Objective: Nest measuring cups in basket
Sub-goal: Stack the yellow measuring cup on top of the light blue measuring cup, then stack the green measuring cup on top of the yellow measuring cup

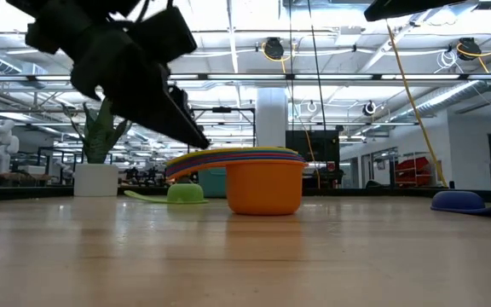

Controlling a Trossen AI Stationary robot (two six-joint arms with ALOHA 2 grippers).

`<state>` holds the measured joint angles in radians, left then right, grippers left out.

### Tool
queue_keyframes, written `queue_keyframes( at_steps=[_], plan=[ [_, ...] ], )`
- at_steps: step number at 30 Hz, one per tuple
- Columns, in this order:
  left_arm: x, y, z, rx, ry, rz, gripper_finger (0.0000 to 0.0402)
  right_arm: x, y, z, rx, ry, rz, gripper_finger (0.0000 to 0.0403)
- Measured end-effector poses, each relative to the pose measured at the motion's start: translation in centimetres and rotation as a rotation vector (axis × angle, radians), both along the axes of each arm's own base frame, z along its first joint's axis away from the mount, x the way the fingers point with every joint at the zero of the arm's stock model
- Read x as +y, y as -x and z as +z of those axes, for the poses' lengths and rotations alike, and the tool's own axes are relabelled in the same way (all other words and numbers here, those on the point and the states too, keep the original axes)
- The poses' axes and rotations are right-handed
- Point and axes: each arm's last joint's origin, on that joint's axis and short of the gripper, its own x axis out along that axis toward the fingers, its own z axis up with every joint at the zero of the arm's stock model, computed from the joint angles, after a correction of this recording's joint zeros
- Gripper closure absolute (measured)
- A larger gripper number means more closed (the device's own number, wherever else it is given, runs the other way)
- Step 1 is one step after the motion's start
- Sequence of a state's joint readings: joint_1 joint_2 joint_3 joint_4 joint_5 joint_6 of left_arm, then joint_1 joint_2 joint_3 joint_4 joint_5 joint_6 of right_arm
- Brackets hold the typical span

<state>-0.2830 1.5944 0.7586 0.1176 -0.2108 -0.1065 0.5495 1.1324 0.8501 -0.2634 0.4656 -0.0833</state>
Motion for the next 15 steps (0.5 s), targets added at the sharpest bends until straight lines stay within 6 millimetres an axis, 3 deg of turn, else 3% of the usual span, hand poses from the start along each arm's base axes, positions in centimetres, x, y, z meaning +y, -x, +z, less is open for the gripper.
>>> queue_keyframes(
  at_steps=[5,9,15],
  plan=[
    [0.3,1.8,2.6,0.002,-0.024,0.004,0.0106,0.0,0.0,0.0,0.002,0.001,0.000,0.0277],
    [1.4,3.7,4.1,0.051,-0.168,0.098,0.0113,0.0,0.0,0.0,0.002,0.001,0.000,0.0277],
    [4.2,5.6,3.0,0.290,-0.518,0.243,0.0150,0.0,0.0,0.0,0.002,0.001,0.000,0.0277]
  ],
)
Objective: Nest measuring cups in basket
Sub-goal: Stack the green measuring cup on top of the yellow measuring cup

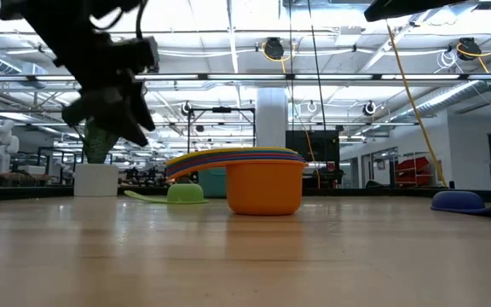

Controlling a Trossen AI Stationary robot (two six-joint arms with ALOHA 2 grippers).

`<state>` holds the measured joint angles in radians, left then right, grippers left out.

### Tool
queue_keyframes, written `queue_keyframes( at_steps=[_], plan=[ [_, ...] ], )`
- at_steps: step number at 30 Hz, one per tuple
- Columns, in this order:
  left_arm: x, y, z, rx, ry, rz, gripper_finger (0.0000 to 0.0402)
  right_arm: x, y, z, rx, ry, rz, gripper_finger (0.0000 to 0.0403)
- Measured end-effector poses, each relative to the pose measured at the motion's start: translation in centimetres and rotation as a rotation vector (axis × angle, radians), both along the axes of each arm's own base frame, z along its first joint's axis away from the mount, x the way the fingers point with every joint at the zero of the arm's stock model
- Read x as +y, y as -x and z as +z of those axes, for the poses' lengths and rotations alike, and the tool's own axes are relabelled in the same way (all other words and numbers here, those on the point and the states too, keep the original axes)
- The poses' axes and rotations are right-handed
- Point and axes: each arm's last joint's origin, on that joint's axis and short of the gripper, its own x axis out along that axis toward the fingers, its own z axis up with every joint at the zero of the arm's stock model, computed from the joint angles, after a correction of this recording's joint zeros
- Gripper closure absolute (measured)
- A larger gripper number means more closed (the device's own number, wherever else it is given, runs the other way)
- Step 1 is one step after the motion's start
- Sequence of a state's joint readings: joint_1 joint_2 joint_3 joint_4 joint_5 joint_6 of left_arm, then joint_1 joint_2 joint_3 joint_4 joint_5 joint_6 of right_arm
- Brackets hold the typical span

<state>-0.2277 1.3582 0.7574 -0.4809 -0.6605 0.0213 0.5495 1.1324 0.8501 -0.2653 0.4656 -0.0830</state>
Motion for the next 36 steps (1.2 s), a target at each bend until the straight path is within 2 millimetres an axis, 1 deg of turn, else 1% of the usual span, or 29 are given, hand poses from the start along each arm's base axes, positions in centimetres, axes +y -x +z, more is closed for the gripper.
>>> queue_keyframes(
  at_steps=[5,9,11,16,22,27,32,36],
  plan=[
    [2.1,-0.4,-1.4,0.130,-0.066,0.054,0.0173,0.0,0.0,0.0,0.000,0.005,0.003,0.0277],
    [3.4,-0.3,-2.6,0.269,-0.108,0.037,0.0190,0.0,0.0,0.0,0.001,0.007,0.004,0.0277],
    [3.6,-0.5,-2.9,0.304,-0.111,0.016,0.0198,0.0,0.0,0.0,0.005,0.010,0.004,0.0277],
    [3.7,-0.1,-3.6,0.412,-0.094,-0.056,0.0207,0.0,0.1,-0.1,0.014,0.015,0.004,0.0277],
    [4.1,0.9,-5.6,0.559,-0.148,-0.111,0.0193,0.0,0.0,0.0,0.008,0.009,0.003,0.0277],
    [4.4,0.6,-6.7,0.598,-0.221,-0.138,0.0186,0.0,0.0,0.0,0.003,0.008,0.004,0.0277],
    [4.9,-0.3,-7.5,0.587,-0.230,-0.181,0.0200,0.0,0.0,0.0,0.003,0.010,0.005,0.0277],
    [5.6,-0.6,-8.2,0.626,-0.265,-0.192,0.0213,0.0,0.0,0.0,0.003,0.009,0.005,0.0277]
  ],
)
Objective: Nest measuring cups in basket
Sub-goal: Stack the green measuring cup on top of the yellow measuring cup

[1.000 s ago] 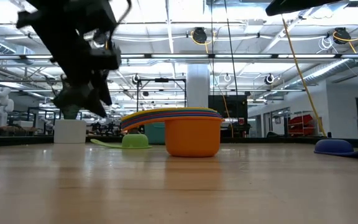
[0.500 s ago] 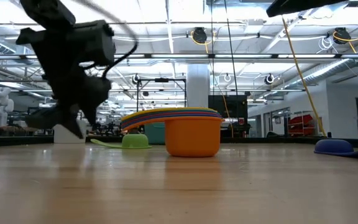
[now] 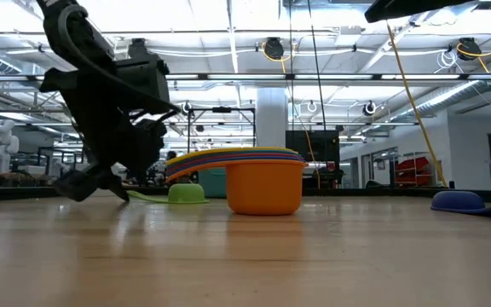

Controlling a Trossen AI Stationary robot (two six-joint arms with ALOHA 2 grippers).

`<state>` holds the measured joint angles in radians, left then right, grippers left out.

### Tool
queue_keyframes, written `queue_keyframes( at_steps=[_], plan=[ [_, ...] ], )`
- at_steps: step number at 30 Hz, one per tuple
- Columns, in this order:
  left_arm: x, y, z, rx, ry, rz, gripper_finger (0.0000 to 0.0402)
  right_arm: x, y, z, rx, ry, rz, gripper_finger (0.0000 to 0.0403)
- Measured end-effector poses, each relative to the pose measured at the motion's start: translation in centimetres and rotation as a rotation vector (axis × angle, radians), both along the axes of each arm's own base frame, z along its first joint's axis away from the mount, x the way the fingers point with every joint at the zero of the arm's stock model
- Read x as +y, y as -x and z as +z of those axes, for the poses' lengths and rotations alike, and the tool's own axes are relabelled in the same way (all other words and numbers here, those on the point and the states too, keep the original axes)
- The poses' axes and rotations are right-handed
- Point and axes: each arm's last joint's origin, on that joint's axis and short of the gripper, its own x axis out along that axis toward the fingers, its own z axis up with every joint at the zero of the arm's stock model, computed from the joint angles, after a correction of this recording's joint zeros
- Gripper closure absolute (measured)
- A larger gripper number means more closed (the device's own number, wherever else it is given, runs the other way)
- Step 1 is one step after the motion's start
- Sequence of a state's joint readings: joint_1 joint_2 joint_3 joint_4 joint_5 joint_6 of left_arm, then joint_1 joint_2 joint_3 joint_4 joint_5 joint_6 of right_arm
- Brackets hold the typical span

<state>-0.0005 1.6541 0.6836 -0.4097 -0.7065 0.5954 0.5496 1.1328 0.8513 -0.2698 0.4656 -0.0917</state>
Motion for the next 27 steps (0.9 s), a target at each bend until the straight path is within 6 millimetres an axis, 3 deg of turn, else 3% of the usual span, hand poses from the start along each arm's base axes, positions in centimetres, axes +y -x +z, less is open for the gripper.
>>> queue_keyframes(
  at_steps=[8,18,27],
  plan=[
    [0.2,-0.5,-0.4,-0.063,0.009,0.036,0.0258,0.0,0.0,0.0,0.004,0.003,0.002,0.0277],
    [0.2,-1.2,-0.4,-0.166,0.064,0.053,0.0389,0.1,0.0,0.0,-0.003,-0.001,0.002,0.0277],
    [0.1,-1.9,0.4,-0.328,0.105,0.112,0.0393,0.1,0.0,0.0,-0.002,0.001,0.003,0.0277]
  ],
)
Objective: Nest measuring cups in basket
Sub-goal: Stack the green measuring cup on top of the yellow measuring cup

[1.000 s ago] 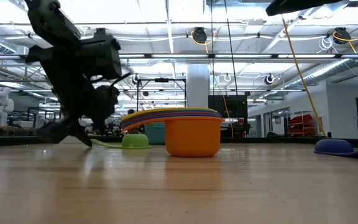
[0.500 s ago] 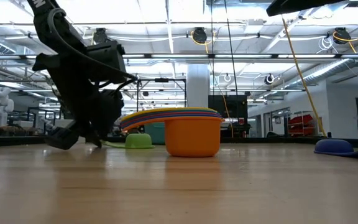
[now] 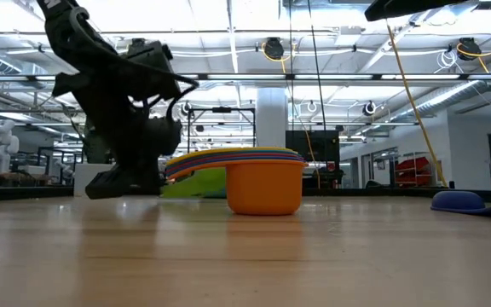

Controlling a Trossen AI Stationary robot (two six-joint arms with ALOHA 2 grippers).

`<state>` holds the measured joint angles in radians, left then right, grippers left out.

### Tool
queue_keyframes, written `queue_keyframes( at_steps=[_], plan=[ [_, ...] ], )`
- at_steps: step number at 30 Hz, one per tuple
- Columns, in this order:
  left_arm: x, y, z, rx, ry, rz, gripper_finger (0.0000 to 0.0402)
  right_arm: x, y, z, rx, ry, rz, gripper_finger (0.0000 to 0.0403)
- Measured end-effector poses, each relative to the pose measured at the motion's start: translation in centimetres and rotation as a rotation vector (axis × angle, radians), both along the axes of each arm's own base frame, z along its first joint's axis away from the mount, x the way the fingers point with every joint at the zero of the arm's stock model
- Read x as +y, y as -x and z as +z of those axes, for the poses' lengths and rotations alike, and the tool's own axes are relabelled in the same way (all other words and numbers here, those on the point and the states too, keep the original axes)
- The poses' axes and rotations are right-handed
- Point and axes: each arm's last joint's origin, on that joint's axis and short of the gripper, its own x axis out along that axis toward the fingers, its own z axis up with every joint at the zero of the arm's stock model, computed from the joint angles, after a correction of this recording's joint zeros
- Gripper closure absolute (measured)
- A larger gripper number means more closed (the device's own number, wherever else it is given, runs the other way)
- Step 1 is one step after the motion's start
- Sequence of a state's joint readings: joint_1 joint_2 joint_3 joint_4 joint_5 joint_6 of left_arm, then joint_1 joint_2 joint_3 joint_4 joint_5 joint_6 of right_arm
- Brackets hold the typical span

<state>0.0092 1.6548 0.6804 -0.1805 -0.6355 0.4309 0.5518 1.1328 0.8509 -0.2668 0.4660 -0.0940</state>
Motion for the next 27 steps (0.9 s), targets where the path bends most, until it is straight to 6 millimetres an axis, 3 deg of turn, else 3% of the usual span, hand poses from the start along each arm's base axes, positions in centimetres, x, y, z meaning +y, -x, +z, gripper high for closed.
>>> queue_keyframes(
  at_steps=[8,18,27],
  plan=[
    [-0.9,0.2,2.8,-0.205,0.055,0.076,0.0396,0.0,0.0,0.0,-0.001,0.000,-0.004,0.0277],
    [-4.4,0.7,8.1,-0.563,0.487,-0.031,0.0394,-1.3,-0.8,0.2,-0.058,-0.027,-0.181,0.0277],
    [-8.3,0.7,9.6,-0.656,0.744,-0.213,0.0391,-1.0,-1.1,-0.3,-0.026,-0.037,-0.142,0.0277]
  ],
)
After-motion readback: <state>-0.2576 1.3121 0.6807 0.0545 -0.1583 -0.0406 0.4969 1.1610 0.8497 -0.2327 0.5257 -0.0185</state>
